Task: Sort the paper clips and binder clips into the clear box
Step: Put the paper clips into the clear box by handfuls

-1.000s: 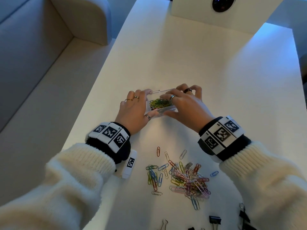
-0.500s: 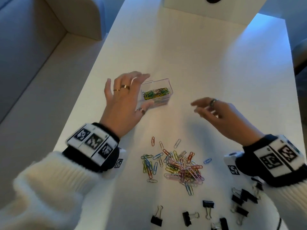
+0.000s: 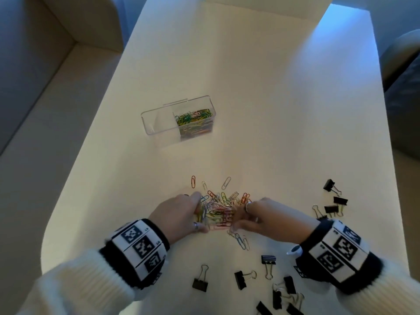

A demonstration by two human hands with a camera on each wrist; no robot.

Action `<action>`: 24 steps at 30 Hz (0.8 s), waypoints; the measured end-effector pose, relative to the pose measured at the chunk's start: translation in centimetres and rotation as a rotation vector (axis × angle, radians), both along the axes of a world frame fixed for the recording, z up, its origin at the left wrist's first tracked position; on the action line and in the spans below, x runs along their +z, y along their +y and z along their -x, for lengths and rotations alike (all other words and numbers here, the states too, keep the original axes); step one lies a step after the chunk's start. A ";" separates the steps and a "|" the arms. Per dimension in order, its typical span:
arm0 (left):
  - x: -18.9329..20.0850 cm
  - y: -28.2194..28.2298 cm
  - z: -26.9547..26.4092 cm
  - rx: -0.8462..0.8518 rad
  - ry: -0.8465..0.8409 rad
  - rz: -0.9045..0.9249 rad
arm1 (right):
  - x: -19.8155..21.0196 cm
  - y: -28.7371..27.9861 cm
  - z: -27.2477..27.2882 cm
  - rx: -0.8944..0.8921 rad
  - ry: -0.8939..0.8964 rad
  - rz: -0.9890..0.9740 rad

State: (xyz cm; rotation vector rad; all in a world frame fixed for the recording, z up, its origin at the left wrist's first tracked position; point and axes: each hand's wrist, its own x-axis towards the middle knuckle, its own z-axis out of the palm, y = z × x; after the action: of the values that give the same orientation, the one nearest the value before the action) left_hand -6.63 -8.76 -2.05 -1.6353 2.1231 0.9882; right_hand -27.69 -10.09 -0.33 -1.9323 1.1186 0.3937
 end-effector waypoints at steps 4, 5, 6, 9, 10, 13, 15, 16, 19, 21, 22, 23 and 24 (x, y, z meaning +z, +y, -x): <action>0.9 0.5 1.3 -0.009 0.017 0.089 | 1.5 -0.6 1.1 -0.116 -0.082 0.129; 1.0 0.9 1.6 -0.028 -0.005 0.106 | 1.8 -0.2 1.3 -0.083 -0.034 0.159; 1.1 1.3 2.0 -0.053 -0.033 0.117 | 1.9 0.4 1.3 -0.032 0.038 0.183; 0.5 2.0 3.7 -0.126 -0.102 0.163 | 0.7 2.3 0.3 0.144 0.247 0.291; 0.3 1.8 4.2 -0.130 -0.113 0.188 | 0.1 2.5 -0.1 0.172 0.278 0.333; 0.1 1.1 5.1 -0.074 -0.125 0.250 | -0.7 1.8 -0.3 0.063 0.269 0.401; 0.3 0.8 5.3 -0.051 -0.122 0.285 | -0.1 0.8 0.5 -0.070 0.228 0.387; 0.5 0.8 5.3 -0.043 -0.123 0.299 | 0.2 0.5 1.1 -0.140 0.198 0.370; 0.8 0.9 4.8 -0.009 -0.165 0.356 | 0.7 0.5 2.7 -0.291 0.145 0.322; 0.8 0.8 4.2 0.038 -0.217 0.367 | 0.4 0.9 3.3 -0.343 0.156 0.273; 0.6 0.9 4.0 0.062 -0.231 0.350 | 0.1 1.3 3.2 -0.360 0.154 0.240; 0.4 0.9 3.9 0.081 -0.231 0.319 | -0.2 1.6 3.1 -0.378 0.143 0.217; 0.1 1.1 4.1 0.095 -0.216 0.280 | -0.5 2.0 2.7 -0.397 0.120 0.208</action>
State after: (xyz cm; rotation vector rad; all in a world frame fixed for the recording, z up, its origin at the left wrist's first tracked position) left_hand -10.68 -7.68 -1.92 -1.8905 2.1257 0.5254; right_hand -30.43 -8.14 -0.87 -1.8187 1.6383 0.1815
